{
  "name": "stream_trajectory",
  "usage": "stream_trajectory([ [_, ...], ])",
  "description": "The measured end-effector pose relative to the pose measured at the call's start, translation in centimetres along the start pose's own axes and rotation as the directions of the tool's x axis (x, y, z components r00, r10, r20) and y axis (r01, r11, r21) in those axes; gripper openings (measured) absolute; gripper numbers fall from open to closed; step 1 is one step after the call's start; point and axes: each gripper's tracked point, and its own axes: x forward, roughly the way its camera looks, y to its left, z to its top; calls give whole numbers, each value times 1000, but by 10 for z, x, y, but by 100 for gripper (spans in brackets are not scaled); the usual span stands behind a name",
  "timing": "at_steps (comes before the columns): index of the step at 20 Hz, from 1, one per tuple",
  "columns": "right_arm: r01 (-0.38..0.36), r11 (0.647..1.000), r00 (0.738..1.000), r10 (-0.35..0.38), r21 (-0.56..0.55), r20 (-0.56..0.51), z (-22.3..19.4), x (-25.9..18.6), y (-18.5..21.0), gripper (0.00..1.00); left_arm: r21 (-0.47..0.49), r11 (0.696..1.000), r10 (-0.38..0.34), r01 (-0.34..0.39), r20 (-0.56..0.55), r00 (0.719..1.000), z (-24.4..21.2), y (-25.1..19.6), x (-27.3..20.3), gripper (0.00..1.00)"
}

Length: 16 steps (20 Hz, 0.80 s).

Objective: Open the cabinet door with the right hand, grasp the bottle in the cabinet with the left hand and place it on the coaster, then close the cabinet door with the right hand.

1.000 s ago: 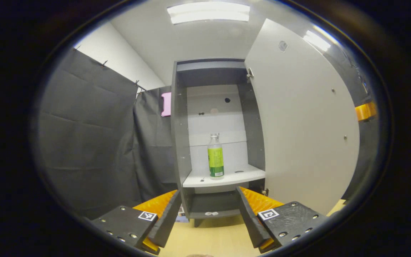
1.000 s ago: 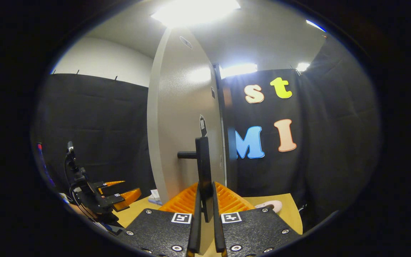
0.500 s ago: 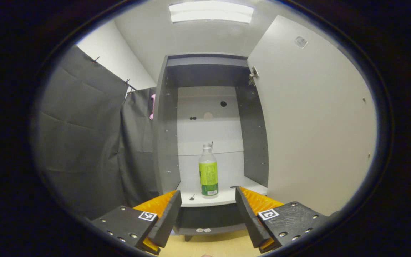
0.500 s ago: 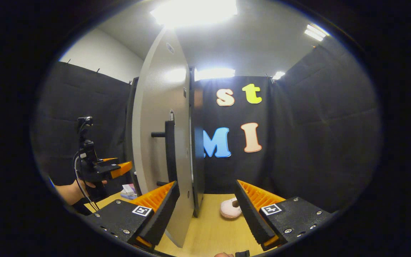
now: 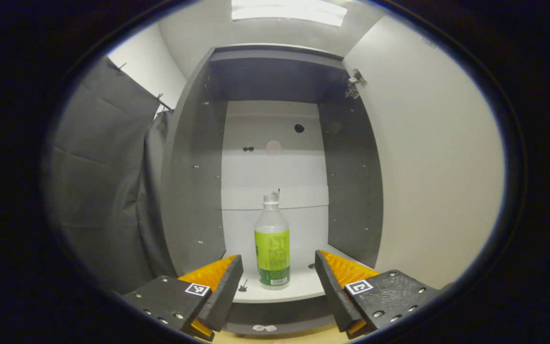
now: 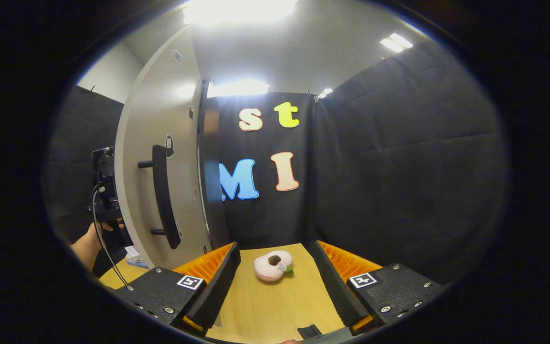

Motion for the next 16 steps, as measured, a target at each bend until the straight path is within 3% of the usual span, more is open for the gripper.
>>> stream_trajectory([
  [1,19,1000,1000,-19,1,-7,-3,0,-2,95,7,1000,0,0,-4,1000,-3,2,13,82],
  [2,37,999,999,-37,1,-13,-5,3,-4,95,11,1000,1,-1,-8,1000,-7,5,23,87],
  [9,121,993,992,-121,9,-49,-23,21,2,95,6,999,-40,41,-56,998,-39,8,85,87],
  [10,129,992,990,-128,9,-53,-26,23,4,95,3,999,-50,50,-61,997,-43,5,91,91],
  [11,133,991,990,-132,10,-57,-28,24,6,95,-1,998,-64,64,-69,996,-46,3,98,82],
  [12,136,991,989,-135,12,-59,-30,28,9,95,-3,998,-70,70,-77,995,-51,3,102,91],
  [13,137,991,989,-136,12,-61,-30,30,11,95,-2,997,-77,77,-84,993,-54,3,109,91],
  [16,145,989,988,-144,19,-64,-33,38,17,95,12,997,-80,81,-82,993,-52,2,114,82],
])
